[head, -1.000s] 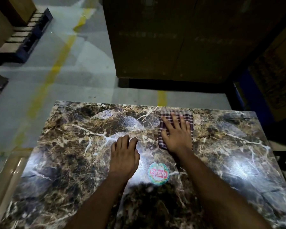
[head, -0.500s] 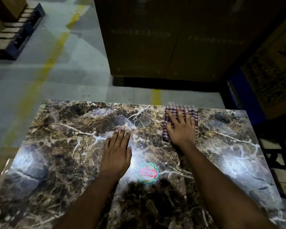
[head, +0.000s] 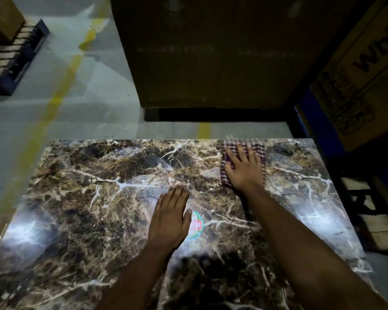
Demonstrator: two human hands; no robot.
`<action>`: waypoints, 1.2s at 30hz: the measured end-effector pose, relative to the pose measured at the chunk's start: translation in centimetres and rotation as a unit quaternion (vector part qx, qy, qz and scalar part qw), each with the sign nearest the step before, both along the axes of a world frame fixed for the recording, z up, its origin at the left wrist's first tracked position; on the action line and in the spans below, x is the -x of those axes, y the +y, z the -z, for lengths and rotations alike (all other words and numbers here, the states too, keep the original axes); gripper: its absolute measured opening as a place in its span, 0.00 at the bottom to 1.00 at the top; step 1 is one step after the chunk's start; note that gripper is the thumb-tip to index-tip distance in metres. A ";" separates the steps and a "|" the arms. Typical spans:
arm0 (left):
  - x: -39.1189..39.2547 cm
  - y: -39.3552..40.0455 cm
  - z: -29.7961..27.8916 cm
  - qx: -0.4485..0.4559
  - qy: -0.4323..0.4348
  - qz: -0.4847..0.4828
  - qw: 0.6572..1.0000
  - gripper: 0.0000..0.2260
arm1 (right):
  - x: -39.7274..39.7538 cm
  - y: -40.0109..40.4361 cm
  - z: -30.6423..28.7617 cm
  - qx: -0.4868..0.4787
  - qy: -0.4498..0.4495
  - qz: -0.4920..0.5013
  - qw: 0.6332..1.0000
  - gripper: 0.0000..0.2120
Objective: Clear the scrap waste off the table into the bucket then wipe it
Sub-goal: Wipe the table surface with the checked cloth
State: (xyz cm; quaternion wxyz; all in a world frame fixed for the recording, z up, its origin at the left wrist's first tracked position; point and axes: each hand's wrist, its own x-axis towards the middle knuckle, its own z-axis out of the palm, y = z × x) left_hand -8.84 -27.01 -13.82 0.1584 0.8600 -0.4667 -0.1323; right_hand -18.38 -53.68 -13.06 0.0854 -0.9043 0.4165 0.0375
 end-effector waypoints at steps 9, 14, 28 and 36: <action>3.6 1.9 0.6 0.006 -0.017 0.012 1.000 0.25 | 4.6 8.9 0.4 -0.012 -0.016 -0.118 0.993 0.34; 5.6 3.9 0.1 -0.005 -0.032 0.010 0.999 0.26 | 8.0 5.5 0.3 0.002 0.020 -0.015 1.000 0.34; 9.6 8.1 0.1 -0.023 -0.052 0.029 0.998 0.25 | 16.1 10.7 -0.5 -0.017 0.030 -0.014 0.999 0.36; 11.6 9.2 -0.2 -0.032 -0.043 0.020 0.998 0.27 | 15.2 18.9 0.0 -0.016 -0.009 -0.107 0.994 0.33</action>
